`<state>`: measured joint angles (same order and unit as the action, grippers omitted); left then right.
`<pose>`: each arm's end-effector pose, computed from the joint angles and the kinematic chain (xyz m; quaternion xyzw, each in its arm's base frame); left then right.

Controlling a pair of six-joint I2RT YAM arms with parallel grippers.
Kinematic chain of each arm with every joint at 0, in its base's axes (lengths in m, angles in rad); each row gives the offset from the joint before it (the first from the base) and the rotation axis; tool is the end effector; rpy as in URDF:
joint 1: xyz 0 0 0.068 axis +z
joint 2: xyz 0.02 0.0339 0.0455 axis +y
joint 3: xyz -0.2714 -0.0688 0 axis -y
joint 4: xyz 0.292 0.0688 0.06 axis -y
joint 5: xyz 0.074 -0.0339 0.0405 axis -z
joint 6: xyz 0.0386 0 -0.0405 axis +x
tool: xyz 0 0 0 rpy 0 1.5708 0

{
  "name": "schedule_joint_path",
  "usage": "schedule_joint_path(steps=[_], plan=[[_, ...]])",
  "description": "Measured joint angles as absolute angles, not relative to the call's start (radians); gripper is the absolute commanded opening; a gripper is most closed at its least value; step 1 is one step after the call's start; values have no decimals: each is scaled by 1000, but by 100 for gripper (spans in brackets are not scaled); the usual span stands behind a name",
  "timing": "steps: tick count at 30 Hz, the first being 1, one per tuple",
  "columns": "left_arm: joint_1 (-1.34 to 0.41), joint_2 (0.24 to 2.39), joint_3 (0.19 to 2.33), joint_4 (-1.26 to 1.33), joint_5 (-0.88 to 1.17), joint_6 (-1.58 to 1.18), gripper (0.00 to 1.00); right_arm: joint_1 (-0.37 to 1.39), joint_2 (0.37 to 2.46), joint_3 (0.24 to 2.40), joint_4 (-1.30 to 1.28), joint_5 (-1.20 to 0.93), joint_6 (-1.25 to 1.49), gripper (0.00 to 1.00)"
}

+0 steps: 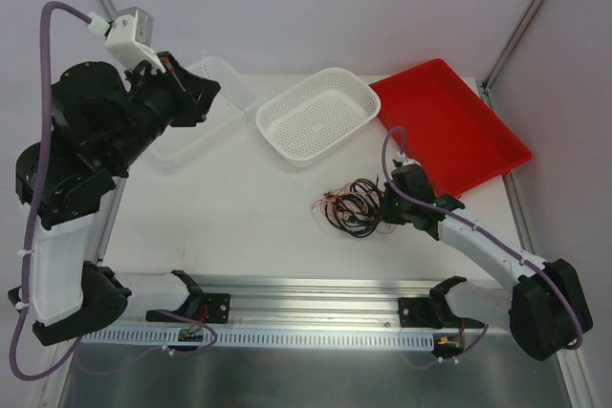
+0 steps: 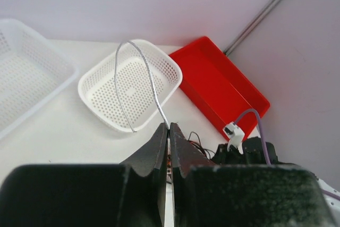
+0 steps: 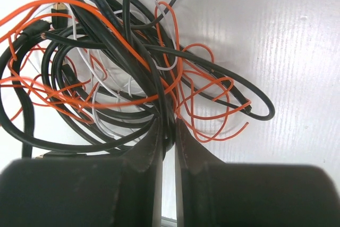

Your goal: Untangle the cables

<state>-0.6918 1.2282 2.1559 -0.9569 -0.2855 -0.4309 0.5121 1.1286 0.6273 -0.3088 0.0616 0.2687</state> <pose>0.1355 -0.0981 0.6355 -0.0059 0.7169 -0.2807 0.6381 0.2333 0.1284 0.1896 -0.1013 0.9226 0.1148 0.3540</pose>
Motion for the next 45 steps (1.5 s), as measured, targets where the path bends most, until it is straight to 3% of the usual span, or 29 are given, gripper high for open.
schedule_joint_path(steps=[5, 11, 16, 17, 18, 21, 23, 34, 45], plan=[[-691, 1224, 2212, -958, -347, -392, 0, 506, 1129, 627, -319, 64, 268, 7], [-691, 1198, 2127, -951, -378, -374, 0, 505, 1128, 626, -330, 60, 258, 20], [-677, 1205, 1959, -940, -384, -371, 0, 505, 1100, 626, -365, 30, 235, 54], [-672, 1219, 1936, -940, -384, -368, 0, 505, 1089, 627, -375, 17, 225, 62], [-670, 1234, 1916, -940, -387, -364, 0, 505, 1078, 631, -389, 5, 216, 77], [-652, 1267, 1883, -939, -387, -349, 0, 505, 1053, 665, -442, -34, 179, 95], [-630, 1277, 1882, -930, -386, -337, 0, 506, 1029, 701, -479, -57, 155, 100], [-428, 1426, 2106, -831, -324, -270, 0, 506, 822, 799, -620, -175, 57, 97], [-253, 1623, 2358, -727, -210, -247, 0, 507, 782, 799, -656, -245, 28, 97]])
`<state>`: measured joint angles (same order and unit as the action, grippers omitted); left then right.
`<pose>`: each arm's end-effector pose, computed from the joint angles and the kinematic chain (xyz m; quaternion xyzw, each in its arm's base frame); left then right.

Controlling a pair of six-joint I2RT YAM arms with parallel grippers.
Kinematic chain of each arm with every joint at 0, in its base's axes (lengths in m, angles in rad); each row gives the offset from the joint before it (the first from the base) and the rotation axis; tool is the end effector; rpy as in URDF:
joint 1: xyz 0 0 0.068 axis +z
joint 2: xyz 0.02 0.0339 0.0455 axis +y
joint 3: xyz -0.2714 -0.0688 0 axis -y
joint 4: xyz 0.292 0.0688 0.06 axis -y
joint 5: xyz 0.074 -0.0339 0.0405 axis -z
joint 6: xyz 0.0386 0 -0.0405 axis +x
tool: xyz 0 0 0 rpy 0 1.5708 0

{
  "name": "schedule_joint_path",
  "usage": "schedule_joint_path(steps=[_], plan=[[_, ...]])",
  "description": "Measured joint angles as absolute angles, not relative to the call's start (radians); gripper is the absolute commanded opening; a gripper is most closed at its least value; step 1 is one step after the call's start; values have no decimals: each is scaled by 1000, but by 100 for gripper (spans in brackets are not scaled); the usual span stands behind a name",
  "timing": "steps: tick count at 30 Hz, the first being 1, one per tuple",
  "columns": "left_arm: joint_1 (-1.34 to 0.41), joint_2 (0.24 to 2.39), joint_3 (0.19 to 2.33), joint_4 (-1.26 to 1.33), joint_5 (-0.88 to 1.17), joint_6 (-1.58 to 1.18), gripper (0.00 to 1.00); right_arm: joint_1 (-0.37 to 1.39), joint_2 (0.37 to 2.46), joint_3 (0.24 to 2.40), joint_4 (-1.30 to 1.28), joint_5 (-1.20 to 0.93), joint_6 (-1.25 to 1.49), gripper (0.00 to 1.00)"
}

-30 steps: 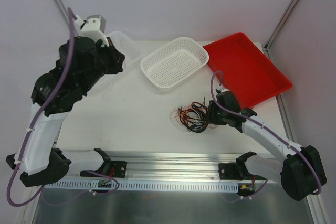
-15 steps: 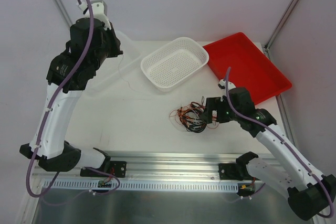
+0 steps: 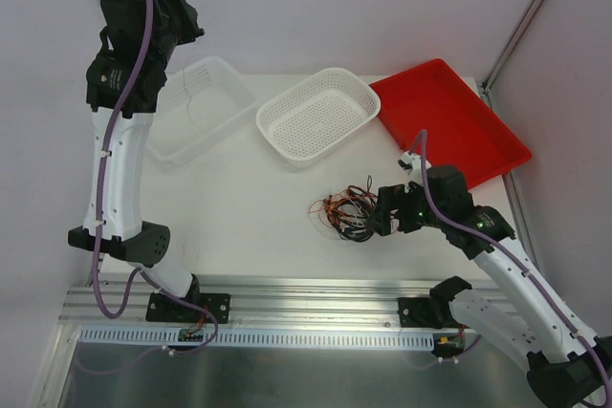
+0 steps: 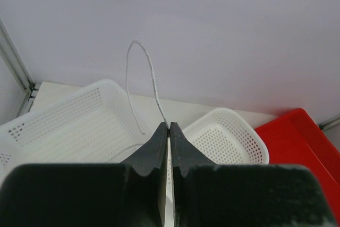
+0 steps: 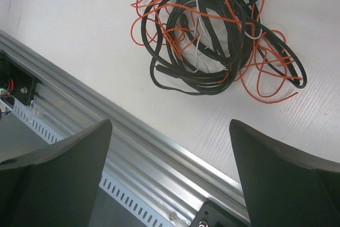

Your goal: Untangle the cables

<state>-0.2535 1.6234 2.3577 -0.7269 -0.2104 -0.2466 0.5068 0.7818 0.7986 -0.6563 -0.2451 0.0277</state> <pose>0.3143 -0.0731 0.6255 -0.0721 0.7008 -0.1030 0.7021 0.1771 0.1090 0.3031 -0.2637 0.8485 0.2230 0.4010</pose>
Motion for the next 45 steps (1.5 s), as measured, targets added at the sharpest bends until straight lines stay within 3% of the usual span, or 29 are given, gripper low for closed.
schedule_joint_path(steps=[8, 13, 24, 34, 45], plan=[[-108, 1670, 2345, -571, -177, -245, 0, 507, 828, 798, -656, -272, -6, 97], [-65, 1703, 2344, -556, -54, -315, 0, 507, 863, 798, -655, -278, -17, 97], [-66, 1608, 2267, -527, 309, -472, 0, 507, 891, 798, -638, -279, -15, 97], [-66, 1568, 2266, -520, 467, -535, 0, 508, 847, 770, -625, -278, 15, 97], [-66, 1568, 2310, -477, 486, -542, 0, 508, 842, 766, -624, -278, 27, 97]])
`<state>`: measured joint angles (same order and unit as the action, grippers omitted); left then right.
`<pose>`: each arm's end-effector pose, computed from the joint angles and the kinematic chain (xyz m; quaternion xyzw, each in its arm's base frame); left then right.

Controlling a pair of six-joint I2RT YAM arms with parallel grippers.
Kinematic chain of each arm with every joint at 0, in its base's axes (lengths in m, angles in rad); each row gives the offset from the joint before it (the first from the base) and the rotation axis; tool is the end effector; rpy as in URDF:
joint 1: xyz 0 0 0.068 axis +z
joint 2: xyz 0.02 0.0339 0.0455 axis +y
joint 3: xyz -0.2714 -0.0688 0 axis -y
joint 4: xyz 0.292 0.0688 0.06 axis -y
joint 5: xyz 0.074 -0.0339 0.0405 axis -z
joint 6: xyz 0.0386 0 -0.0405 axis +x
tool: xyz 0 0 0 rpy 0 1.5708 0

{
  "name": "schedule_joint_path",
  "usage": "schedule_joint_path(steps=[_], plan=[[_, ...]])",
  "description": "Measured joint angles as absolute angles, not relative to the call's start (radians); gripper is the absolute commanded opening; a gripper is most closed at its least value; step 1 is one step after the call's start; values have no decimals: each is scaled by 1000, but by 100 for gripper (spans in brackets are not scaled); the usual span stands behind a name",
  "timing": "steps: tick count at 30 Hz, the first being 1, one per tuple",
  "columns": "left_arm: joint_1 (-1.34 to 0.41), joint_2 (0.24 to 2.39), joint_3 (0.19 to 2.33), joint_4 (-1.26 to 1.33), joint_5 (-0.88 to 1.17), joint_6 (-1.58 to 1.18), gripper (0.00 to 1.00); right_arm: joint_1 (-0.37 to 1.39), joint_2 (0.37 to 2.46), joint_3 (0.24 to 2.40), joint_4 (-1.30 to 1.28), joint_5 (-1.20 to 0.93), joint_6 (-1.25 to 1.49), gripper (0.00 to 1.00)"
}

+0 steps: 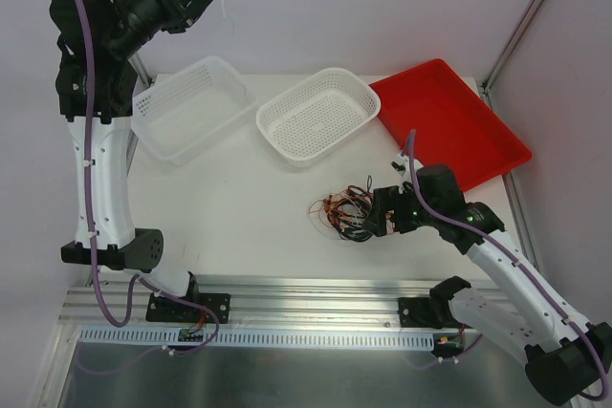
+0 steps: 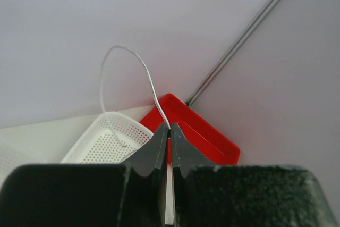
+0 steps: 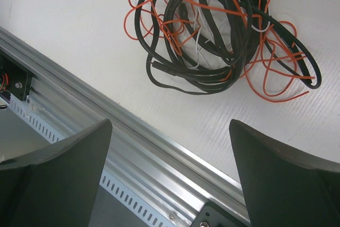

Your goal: Untangle the cables

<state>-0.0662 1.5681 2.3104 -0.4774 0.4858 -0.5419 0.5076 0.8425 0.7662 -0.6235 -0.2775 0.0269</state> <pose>0.2964 -0.0377 0.6548 0.0467 0.6181 -0.3702 0.6919 0.1872 0.1162 0.2820 -0.2704 0.8582 0.2313 0.3699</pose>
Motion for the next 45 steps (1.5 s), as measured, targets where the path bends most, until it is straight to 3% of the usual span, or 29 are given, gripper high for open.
schedule_joint_path(steps=[20, 33, 40, 43, 45], plan=[[-46, 1623, 2304, -329, 159, -387, 0, 508, 848, 757, -622, -276, 22, 97], [47, 1795, 2065, -291, 84, -347, 0, 508, 859, 757, -625, -275, 17, 97], [61, 1884, 1839, -289, 50, -347, 12, 508, 861, 754, -625, -273, 10, 97], [83, 1924, 1760, -295, 47, -355, 26, 508, 861, 743, -625, -270, 6, 97], [107, 1940, 1718, -315, 47, -366, 45, 508, 860, 735, -625, -270, 6, 97]])
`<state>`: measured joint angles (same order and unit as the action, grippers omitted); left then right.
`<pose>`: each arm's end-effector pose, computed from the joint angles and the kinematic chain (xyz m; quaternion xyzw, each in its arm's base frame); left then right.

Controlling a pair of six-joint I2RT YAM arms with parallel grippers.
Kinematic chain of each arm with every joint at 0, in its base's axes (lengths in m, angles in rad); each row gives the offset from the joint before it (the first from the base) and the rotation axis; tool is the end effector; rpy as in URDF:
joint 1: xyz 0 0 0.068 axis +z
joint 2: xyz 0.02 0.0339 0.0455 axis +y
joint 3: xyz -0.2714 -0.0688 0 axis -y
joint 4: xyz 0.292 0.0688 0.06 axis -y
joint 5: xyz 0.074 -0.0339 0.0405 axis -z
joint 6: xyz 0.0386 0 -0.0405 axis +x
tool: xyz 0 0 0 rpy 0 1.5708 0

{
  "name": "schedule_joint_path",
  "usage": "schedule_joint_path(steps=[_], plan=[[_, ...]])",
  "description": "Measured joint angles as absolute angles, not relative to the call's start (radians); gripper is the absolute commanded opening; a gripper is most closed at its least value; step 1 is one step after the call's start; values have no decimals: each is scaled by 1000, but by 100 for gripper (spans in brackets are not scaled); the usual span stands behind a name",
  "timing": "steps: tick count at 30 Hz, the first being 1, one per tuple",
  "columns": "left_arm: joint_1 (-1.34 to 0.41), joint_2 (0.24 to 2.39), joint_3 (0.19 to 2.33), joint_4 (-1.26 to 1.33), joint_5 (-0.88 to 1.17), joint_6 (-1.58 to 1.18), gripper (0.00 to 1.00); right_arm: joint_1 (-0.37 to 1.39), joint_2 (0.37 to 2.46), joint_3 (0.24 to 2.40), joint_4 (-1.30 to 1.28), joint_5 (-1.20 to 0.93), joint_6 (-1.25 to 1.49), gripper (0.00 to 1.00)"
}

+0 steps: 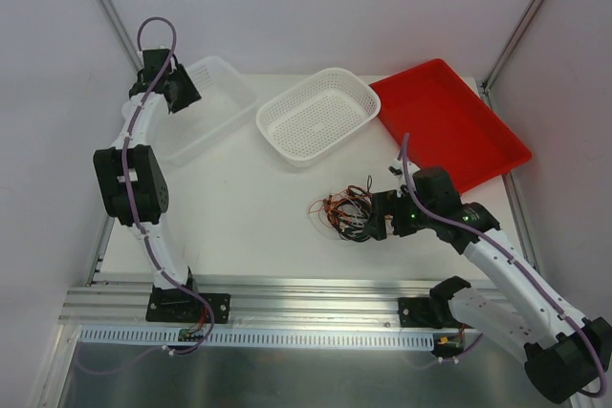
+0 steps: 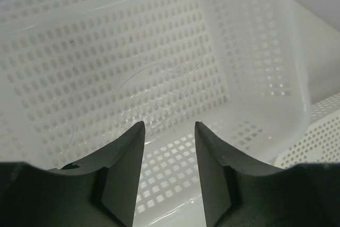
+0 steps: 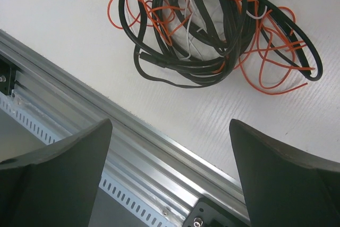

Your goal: Untangle the cables

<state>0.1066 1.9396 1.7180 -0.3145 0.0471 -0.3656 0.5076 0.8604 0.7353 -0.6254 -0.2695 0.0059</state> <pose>0.5099 0.0527 0.3035 -0.1919 0.8475 -0.0841 0.4877 0.1886 0.1167 0.2665 -0.2775 0.8670 0.2195 0.3509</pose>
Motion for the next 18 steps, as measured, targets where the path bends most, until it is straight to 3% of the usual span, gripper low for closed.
schedule_joint_path(steps=[6, 10, 16, 18], plan=[[140, 1923, 1674, -374, 47, -383, 84, 508, 846, 729, -625, -253, 6, 97], [137, 1831, 1657, -420, 59, -384, 97, 508, 844, 729, -625, -227, 6, 97], [108, 1520, 1509, -450, 146, -410, 99, 508, 872, 742, -626, -152, 6, 99], [61, 1386, 1425, -464, 179, -419, 99, 508, 892, 752, -624, -123, 6, 94]])
